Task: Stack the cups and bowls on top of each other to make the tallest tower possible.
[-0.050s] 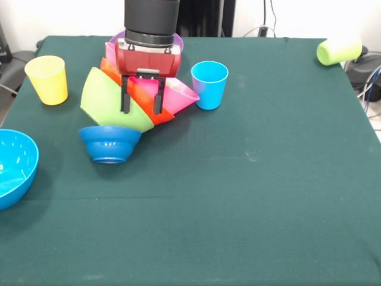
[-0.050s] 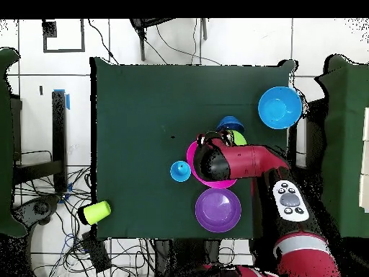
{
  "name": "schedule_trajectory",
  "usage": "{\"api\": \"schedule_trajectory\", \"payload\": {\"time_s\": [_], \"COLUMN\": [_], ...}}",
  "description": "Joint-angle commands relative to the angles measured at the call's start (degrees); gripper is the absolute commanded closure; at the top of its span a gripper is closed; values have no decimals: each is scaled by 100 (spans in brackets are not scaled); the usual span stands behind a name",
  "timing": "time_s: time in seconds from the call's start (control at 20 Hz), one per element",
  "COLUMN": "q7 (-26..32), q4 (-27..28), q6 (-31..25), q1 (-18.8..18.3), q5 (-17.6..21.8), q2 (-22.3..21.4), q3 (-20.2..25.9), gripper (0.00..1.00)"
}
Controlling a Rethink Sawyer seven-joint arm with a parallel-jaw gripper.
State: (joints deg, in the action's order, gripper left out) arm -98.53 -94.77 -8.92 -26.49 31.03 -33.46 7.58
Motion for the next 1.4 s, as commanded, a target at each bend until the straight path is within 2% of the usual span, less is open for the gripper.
{"api": "schedule_trajectory", "payload": {"time_s": [0.05,0.4,1.4], "q7": [-329,-186,-78], "q4": [328,438,510], "q6": [251,279,222], "q1": [203,96,-8], "q5": [413,364,346], "q2": [441,579,624], "q3": [-135,-64,25], "gripper": [0,0,0]}}
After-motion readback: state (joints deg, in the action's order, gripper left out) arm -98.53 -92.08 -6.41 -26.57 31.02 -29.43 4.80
